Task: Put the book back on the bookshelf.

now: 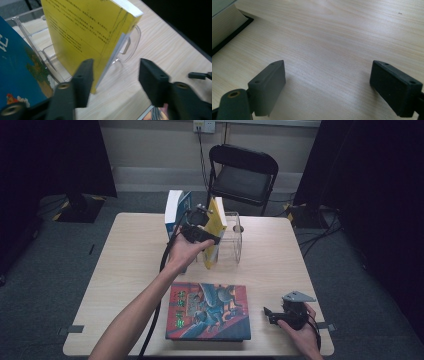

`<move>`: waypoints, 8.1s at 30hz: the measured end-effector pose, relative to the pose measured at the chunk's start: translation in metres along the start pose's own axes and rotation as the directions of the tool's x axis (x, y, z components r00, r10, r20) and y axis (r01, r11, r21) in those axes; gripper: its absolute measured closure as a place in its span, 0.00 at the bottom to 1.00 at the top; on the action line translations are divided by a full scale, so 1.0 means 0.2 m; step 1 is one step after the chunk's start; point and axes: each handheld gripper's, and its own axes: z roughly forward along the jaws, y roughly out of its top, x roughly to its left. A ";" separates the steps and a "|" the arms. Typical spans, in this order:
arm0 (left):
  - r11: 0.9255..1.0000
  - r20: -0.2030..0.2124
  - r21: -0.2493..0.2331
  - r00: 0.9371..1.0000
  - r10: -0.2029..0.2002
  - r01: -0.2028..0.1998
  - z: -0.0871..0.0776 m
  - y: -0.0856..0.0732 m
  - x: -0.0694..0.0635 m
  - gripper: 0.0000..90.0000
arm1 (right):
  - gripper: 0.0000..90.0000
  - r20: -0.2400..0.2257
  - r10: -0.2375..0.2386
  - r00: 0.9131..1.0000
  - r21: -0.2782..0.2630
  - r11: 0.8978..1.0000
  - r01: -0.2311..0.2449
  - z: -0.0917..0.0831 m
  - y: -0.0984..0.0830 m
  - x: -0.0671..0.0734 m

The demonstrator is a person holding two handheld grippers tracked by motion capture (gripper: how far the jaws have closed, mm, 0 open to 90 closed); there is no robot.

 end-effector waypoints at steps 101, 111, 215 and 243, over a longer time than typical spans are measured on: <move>0.996 0.225 -0.006 0.970 0.092 -0.093 -0.12 -1.06 0.11 0.60 | 0.28 -0.323 -0.131 0.937 -0.034 0.991 0.127 0.05 0.37 0.47; 0.992 0.239 -0.002 0.963 0.124 -0.127 -0.23 -1.22 0.11 0.54 | 0.28 -0.335 -0.105 0.936 -0.035 0.994 0.100 0.05 0.36 0.46; 0.998 0.231 -0.057 0.973 0.023 -0.010 -0.01 -1.05 0.07 0.41 | 0.73 -0.315 0.226 0.922 -0.040 0.967 -0.251 0.06 0.33 0.39; 0.996 0.206 -0.085 0.978 0.037 -0.020 0.00 -1.07 0.04 0.34 | 0.72 -0.402 0.301 0.865 0.004 0.945 -0.328 0.00 0.28 0.39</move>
